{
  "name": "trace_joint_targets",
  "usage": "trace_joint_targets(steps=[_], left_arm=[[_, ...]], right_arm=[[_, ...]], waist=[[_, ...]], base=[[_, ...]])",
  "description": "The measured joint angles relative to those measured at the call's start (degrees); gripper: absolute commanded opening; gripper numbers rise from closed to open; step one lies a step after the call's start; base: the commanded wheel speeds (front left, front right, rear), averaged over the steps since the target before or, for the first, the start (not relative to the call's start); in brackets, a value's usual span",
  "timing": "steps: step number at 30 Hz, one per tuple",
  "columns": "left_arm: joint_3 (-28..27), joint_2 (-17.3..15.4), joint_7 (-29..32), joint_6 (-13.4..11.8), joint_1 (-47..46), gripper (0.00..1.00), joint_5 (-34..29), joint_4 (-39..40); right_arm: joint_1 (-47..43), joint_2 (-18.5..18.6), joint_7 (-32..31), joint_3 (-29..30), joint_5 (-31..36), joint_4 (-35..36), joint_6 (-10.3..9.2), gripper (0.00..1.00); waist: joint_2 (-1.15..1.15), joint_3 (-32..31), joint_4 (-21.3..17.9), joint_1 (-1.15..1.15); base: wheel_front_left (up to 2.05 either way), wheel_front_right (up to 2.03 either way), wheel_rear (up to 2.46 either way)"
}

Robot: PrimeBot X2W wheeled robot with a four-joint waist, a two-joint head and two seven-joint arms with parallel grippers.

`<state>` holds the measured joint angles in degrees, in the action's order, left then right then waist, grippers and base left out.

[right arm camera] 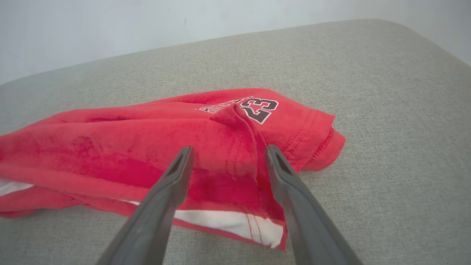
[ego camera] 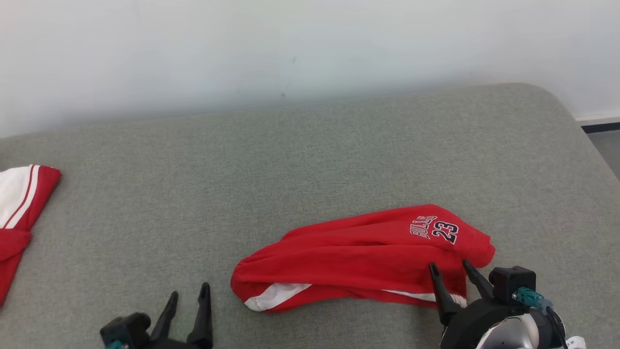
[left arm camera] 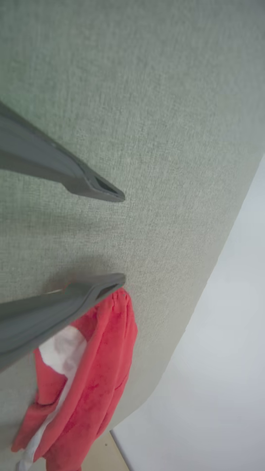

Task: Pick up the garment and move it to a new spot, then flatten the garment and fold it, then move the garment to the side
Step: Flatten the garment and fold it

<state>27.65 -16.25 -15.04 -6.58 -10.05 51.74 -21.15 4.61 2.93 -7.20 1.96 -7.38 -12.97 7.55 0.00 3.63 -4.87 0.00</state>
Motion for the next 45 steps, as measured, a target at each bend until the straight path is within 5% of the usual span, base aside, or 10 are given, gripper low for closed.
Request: trace_joint_targets(steps=[8, 9, 10, 12, 13, 25, 36, 37, 38, 45], left_arm=[[-9.03, 3.92, -0.01, 1.74, 9.37, 1.0, -12.27, 8.1], [-9.5, 4.42, -0.01, 2.14, 9.91, 1.0, -13.26, 8.26], [-9.95, 4.89, -0.01, 2.63, 10.25, 1.0, -13.99, 8.29], [-10.73, 5.72, -0.01, 3.46, 10.39, 1.0, -15.02, 8.31], [-11.13, 6.16, -0.01, 3.69, 10.42, 1.0, -15.84, 8.25], [-14.19, 8.9, -0.01, 6.62, 10.3, 1.0, -19.57, 7.61], [-14.81, 11.06, -0.01, 9.2, 6.93, 1.0, -21.11, 6.38], [-14.9, 11.22, -0.01, 9.48, 6.68, 1.0, -21.36, 6.26], [-15.0, 11.37, -0.01, 9.6, 6.45, 1.0, -21.48, 6.23], [-16.17, 12.13, -0.01, 10.1, 5.53, 1.0, -22.72, 5.65]], right_arm=[[0.8, -0.02, -1.66, 1.23, 0.69, -0.91, 0.0, 1.0], [1.14, -0.04, -1.85, 1.42, 0.83, -1.08, 0.0, 0.83], [1.46, -0.02, -1.87, 1.81, 0.88, -1.27, 0.0, 0.49], [1.99, -0.01, -1.78, 2.43, 0.99, -1.3, 0.0, 0.01], [2.2, 0.0, -1.77, 2.86, 1.22, -1.25, 0.0, 0.0], [10.97, 0.0, -2.94, 9.71, 3.88, 0.74, 0.0, 0.0], [26.84, 4.04, -6.65, 13.66, 4.52, -10.77, 0.0, 0.0], [28.14, 4.27, -6.09, 14.03, 4.65, -12.05, 0.0, 0.13], [29.38, 4.59, -5.47, 14.11, 5.13, -13.39, 0.0, 1.0], [34.82, 4.33, -3.32, 12.83, 3.19, -21.19, 0.0, 1.0]], waist=[[0.0, -0.06, 2.64, 0.0], [0.0, -0.03, 2.99, 0.0], [0.0, 0.01, 3.34, 0.0], [0.0, 0.13, 4.0, 0.0], [0.0, 0.21, 4.32, 0.0], [0.0, 1.48, 7.63, 0.0], [0.0, 5.76, 11.68, 0.01], [0.0, 6.23, 12.07, 0.0], [0.01, 6.7, 12.42, 0.0], [0.01, 9.02, 13.64, 0.01]], base=[[0.0, 0.0, 0.0], [0.0, 0.0, 0.0], [0.0, 0.0, 0.0], [0.0, 0.0, 0.0], [0.0, 0.0, 0.0], [0.0, 0.0, 0.0], [0.0, 0.0, 0.0], [0.0, 0.0, 0.0], [0.0, 0.0, 0.0], [0.0, 0.0, 0.0]])
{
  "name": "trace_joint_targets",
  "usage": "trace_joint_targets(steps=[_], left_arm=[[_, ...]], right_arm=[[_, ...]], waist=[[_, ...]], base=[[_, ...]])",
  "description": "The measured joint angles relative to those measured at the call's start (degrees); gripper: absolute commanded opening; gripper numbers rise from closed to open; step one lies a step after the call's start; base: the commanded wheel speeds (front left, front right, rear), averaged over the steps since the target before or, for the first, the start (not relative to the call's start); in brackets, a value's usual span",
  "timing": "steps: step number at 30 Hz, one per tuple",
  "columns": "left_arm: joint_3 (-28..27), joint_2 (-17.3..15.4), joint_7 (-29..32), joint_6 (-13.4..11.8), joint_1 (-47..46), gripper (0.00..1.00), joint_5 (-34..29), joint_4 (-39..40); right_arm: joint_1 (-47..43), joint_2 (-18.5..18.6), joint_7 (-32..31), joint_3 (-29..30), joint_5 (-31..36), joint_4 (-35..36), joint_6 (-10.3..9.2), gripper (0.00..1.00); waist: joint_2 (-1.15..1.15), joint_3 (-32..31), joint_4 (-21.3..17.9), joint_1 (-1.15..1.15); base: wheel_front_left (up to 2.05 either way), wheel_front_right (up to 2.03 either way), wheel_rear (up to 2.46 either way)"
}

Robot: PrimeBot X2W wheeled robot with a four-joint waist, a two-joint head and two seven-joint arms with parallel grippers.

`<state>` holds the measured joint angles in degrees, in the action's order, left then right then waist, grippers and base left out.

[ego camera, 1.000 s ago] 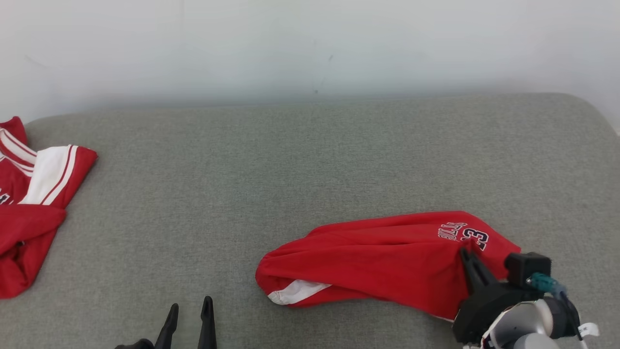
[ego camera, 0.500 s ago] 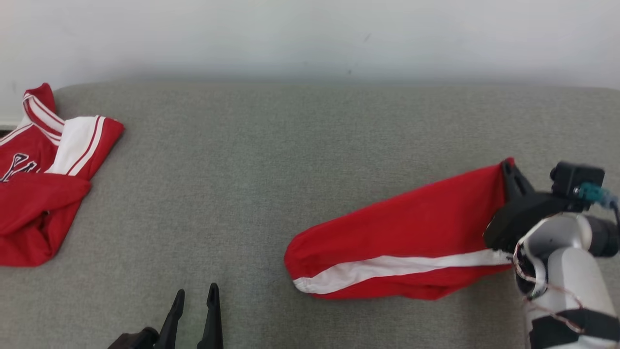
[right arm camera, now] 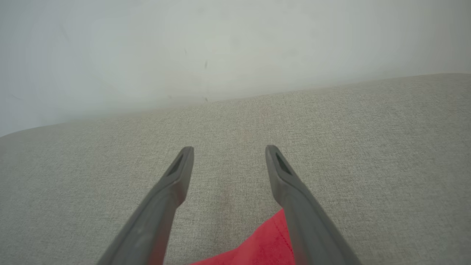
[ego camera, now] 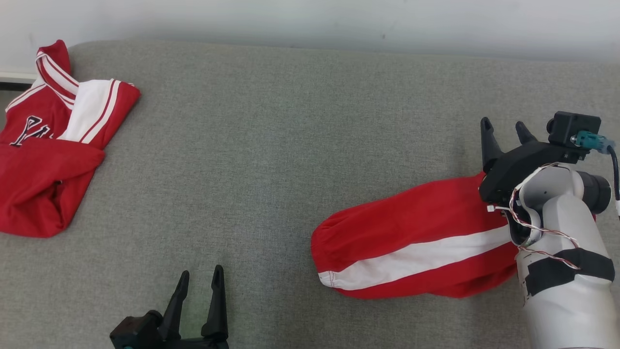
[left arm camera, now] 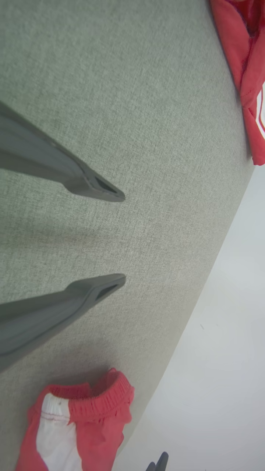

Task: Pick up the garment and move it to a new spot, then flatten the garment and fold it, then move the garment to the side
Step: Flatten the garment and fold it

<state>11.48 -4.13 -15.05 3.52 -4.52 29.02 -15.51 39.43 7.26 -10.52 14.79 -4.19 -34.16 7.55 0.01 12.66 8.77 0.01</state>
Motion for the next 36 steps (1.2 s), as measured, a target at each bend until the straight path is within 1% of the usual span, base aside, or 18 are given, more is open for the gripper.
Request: trace_joint_targets(steps=[3, 5, 8, 11, 14, 18, 22, 27, 30, 32, 33, 35, 36], left_arm=[[-0.48, 0.12, 0.0, 0.08, -0.06, 1.0, -0.36, -0.2], [-0.81, 0.21, 0.0, 0.09, 0.01, 1.0, -0.49, -0.34], [-1.11, 0.26, 0.0, 0.46, 0.47, 1.0, -0.86, -0.37], [-1.04, 0.44, 0.0, 0.51, 1.12, 1.0, -0.93, -0.59], [-0.13, 0.55, 0.0, 0.91, 1.72, 1.0, -0.96, -1.41], [2.52, 0.6, 1.0, 1.62, 1.77, 1.0, -1.16, -3.14], [4.12, 0.69, 1.46, 2.03, 1.53, 1.0, -1.46, -4.55], [4.87, 0.63, 1.33, 1.79, 1.79, 1.0, -1.88, -5.44], [5.31, 0.22, 1.21, 1.4, 1.9, 1.0, -2.83, -5.6], [5.65, -0.84, 0.93, -0.07, 1.86, 1.0, -5.43, -5.38], [5.64, -1.38, 0.71, -1.18, 1.84, 1.0, -6.56, -5.01], [5.6, -2.47, 0.4, -3.67, 1.81, 1.0, -10.03, -3.82], [5.17, -3.05, 0.16, -6.05, 2.11, 1.0, -12.56, -2.45]], right_arm=[[-0.23, 0.33, 0.04, -0.6, -2.05, -0.36, 0.0, 1.0], [-1.46, 0.74, 0.05, -1.04, -3.03, 1.02, 0.0, 1.0], [-5.21, 1.31, 1.63, -1.58, -3.36, 5.71, 0.0, 1.0], [-11.0, 1.2, 3.41, -2.15, -3.42, 11.77, 0.0, 1.0], [-17.66, 0.32, 4.81, -2.18, -3.01, 16.77, 0.0, 1.0], [-25.58, -1.7, 6.78, -1.77, -1.55, 21.89, 0.0, 1.0], [-31.61, -3.38, 11.14, -2.02, 0.99, 26.1, 0.0, 1.0], [-38.68, -4.19, 16.89, -2.93, 0.12, 27.49, 0.0, 1.0], [-41.52, -4.2, 19.81, -5.88, -0.84, 26.43, 0.0, 1.0], [-42.29, -4.3, 21.32, -8.06, -0.33, 25.97, 0.0, 1.0], [-42.48, -4.34, 21.78, -8.59, -0.19, 25.65, 0.0, 1.0], [-42.94, -4.34, 22.39, -9.2, -0.23, 24.91, 0.0, 1.0], [-43.4, -4.32, 22.85, -9.17, -0.23, 24.3, 0.0, 1.0]], waist=[[0.0, -0.29, -0.36, 0.0], [0.0, -0.79, -0.8, -0.01], [0.0, -1.97, -1.76, -0.01], [-0.01, -3.41, -2.76, -0.02], [0.0, -4.84, -3.77, -0.02], [-0.01, -6.81, -4.98, -0.02], [-0.01, -8.67, -6.17, -0.02], [-0.01, -10.54, -7.74, -0.03], [-0.01, -11.11, -8.68, -0.03], [-0.01, -11.33, -9.28, -0.03], [-0.01, -11.42, -9.52, -0.02], [-0.01, -11.59, -9.84, -0.02], [-0.01, -11.82, -9.85, -0.02]], base=[[0.0, 0.0, 0.0], [0.0, 0.0, 0.0], [0.0, 0.0, 0.0], [0.0, 0.0, 0.0], [0.0, 0.0, 0.0], [0.0, 0.0, 0.0], [0.0, 0.0, 0.0], [0.0, 0.0, 0.0], [0.0, 0.0, 0.0], [0.0, 0.0, 0.0], [0.0, 0.0, 0.0], [0.0, 0.0, 0.0], [0.0, 0.0, 0.0]])
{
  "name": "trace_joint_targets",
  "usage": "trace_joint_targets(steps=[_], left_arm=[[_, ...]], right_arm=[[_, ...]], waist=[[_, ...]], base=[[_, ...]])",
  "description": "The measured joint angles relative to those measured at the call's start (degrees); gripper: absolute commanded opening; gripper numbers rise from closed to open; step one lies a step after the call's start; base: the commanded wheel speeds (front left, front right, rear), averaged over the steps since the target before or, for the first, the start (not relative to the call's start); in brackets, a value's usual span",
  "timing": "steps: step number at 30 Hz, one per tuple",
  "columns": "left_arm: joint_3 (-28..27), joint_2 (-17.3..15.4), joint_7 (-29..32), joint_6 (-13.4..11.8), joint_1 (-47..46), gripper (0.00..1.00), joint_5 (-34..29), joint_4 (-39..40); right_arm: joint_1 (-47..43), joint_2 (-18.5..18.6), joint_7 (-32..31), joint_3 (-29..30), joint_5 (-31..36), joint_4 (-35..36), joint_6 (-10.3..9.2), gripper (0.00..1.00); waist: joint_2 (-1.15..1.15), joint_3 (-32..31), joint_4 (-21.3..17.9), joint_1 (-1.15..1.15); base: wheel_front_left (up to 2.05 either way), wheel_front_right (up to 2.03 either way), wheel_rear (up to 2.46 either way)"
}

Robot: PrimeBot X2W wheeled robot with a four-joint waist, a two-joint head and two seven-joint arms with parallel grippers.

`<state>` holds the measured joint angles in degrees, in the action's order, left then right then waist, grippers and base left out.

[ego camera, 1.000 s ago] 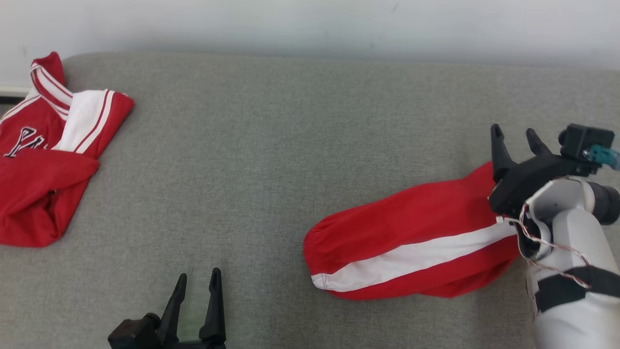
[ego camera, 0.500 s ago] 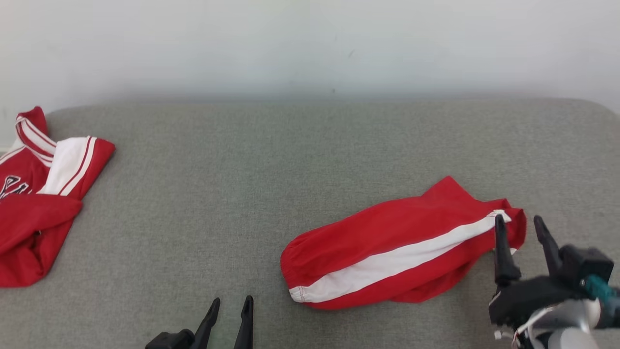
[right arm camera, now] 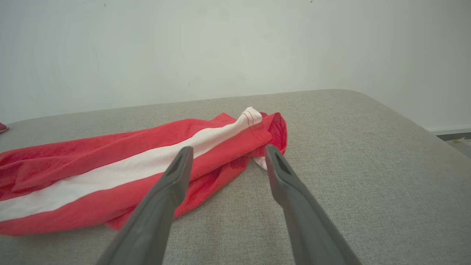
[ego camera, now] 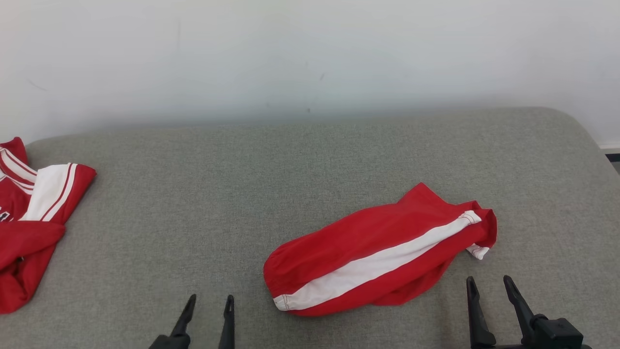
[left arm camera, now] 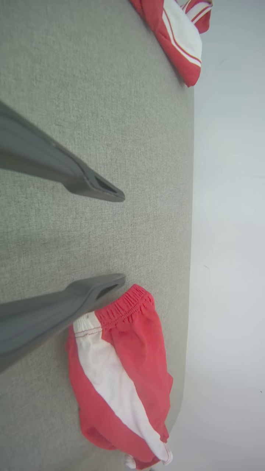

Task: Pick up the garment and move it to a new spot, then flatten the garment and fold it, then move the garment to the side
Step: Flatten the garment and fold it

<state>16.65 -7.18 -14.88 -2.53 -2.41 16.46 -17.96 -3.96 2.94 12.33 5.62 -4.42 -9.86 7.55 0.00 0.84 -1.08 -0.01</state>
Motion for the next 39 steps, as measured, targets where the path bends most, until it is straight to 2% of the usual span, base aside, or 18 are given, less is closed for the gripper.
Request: trace_joint_targets(steps=[4, 7, 16, 23, 34, 39], left_arm=[[-3.18, -0.49, -0.16, -3.12, 2.43, 1.0, -2.47, 5.05], [-6.03, -0.42, -0.16, -3.42, 4.95, 1.0, -2.59, 8.2], [-13.4, -0.33, -0.16, 1.61, 11.05, 1.0, -3.25, 13.28], [-16.14, 0.92, -0.16, 4.33, 12.78, 1.0, -5.65, 13.66], [-16.02, 2.72, -0.16, 7.17, 12.46, 1.0, -6.55, 10.92], [-12.43, 3.12, -0.16, 9.16, 10.09, 1.0, -3.85, 5.8]], right_arm=[[-0.09, 0.0, 0.6, 0.53, 0.12, -0.42, 0.0, 1.0], [-0.08, -0.02, 0.83, 1.44, 0.51, -0.35, 0.0, 1.0], [-0.57, 0.01, 1.32, 3.0, 1.03, 0.35, 0.0, 1.0], [-1.02, 0.01, 1.27, 2.2, 1.96, -0.18, 0.0, 1.0], [-0.57, 0.0, 0.32, 2.55, 2.42, 0.52, 0.0, 1.0], [0.15, 0.01, -0.88, 2.7, 2.33, 1.53, 0.0, 1.0]], waist=[[0.0, -0.3, 0.31, 0.0], [0.0, -0.46, 0.85, 0.0], [0.0, -1.33, 2.3, 0.01], [0.0, -1.64, 2.55, 0.01], [0.0, -1.59, 1.9, 0.01], [0.0, -1.57, 1.58, 0.01]], base=[[0.0, 0.0, 0.0], [0.0, 0.0, 0.0], [0.0, 0.0, 0.0], [0.0, 0.0, 0.0], [0.0, 0.0, 0.0], [0.0, 0.0, 0.0]])
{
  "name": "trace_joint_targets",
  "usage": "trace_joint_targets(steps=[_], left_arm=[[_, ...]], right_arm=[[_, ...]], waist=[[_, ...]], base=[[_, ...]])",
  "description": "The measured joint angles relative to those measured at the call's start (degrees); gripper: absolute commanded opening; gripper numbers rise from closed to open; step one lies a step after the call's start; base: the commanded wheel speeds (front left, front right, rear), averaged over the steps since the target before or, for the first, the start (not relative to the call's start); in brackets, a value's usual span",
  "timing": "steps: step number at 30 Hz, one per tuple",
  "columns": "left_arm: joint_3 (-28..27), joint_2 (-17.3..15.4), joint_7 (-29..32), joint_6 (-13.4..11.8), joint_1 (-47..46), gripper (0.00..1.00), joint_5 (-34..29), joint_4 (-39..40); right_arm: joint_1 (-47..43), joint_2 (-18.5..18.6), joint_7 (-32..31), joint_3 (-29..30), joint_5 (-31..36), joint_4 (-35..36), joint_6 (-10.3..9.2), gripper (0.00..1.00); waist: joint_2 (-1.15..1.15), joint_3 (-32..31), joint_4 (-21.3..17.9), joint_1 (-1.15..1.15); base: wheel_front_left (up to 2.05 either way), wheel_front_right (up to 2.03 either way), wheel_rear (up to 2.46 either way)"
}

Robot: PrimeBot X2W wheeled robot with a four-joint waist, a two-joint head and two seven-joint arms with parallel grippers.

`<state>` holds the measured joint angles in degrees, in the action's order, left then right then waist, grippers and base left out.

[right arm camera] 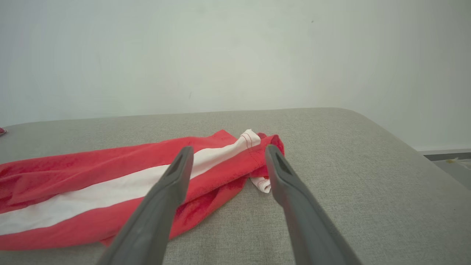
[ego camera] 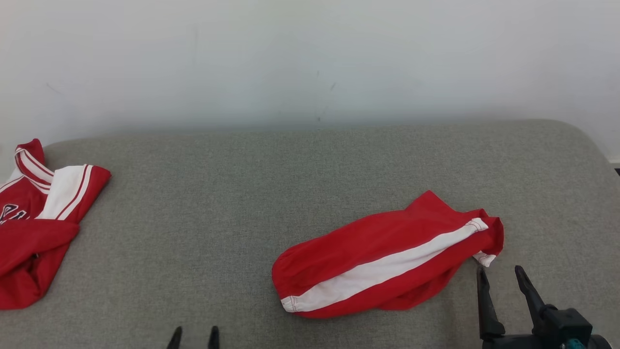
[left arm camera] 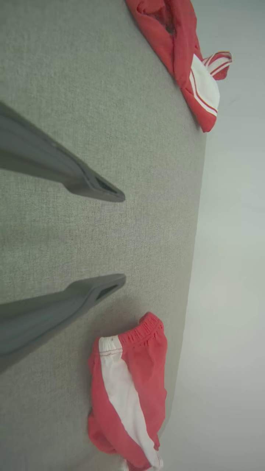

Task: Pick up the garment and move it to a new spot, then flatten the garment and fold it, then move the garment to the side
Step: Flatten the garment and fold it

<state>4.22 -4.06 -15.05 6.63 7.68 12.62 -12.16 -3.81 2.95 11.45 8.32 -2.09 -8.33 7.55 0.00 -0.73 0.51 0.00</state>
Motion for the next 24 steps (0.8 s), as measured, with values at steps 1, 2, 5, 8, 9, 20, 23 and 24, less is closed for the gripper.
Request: trace_joint_targets(steps=[1, 2, 5, 8, 9, 20, 23, 24], left_arm=[[1.38, -0.01, 0.08, 0.27, -1.1, 1.0, 1.05, -1.69], [2.87, -0.1, 0.66, 0.47, -2.33, 1.0, 1.52, -3.25], [7.65, -0.4, 3.74, 0.7, -6.49, 1.0, 4.89, -7.61], [13.27, -0.86, 6.14, 0.78, -10.55, 1.0, 10.35, -10.48], [15.03, -0.92, 6.93, 0.79, -11.77, 1.0, 12.76, -11.36], [25.94, -5.0, 6.64, 0.79, -20.55, 1.0, 24.3, -19.62], [28.06, -5.68, 6.32, 0.79, -22.34, 1.0, 26.68, -21.04], [28.65, -5.91, 5.94, 0.79, -22.72, 0.93, 27.07, -21.48]], right_arm=[[0.33, -0.01, -0.45, -0.01, 0.0, 0.26, 0.0, 1.0], [0.64, 0.0, -0.98, -0.08, 0.08, 0.56, 0.0, 1.0], [1.86, -0.01, -2.43, -0.79, 0.98, 1.6, 0.0, 1.0], [3.5, 0.01, -2.78, -2.01, 2.16, 2.44, 0.0, 1.0], [3.99, 0.03, -2.93, -2.31, 2.29, 2.48, 0.0, 1.0], [6.15, 0.24, -3.26, -4.52, 2.33, 2.15, 0.0, 1.0], [6.39, 0.29, -3.09, -4.69, 2.24, 1.99, 0.0, 1.0], [6.42, 0.31, -3.05, -4.7, 2.22, 1.9, 0.0, 1.0]], waist=[[0.0, 0.03, -0.09, 0.0], [0.0, 0.05, -0.2, 0.0], [0.0, 0.16, -0.74, 0.0], [0.0, 0.39, -1.62, 0.0], [0.0, 0.5, -1.96, 0.0], [0.0, 2.61, -5.85, 0.0], [0.0, 3.25, -6.62, 0.01], [0.0, 3.41, -6.84, 0.01]], base=[[0.0, 0.0, 0.0], [0.0, 0.0, 0.0], [0.0, 0.0, 0.0], [0.0, 0.0, 0.0], [0.0, 0.0, 0.0], [0.0, 0.0, 0.0], [0.0, 0.0, 0.0], [0.0, 0.0, 0.0]])
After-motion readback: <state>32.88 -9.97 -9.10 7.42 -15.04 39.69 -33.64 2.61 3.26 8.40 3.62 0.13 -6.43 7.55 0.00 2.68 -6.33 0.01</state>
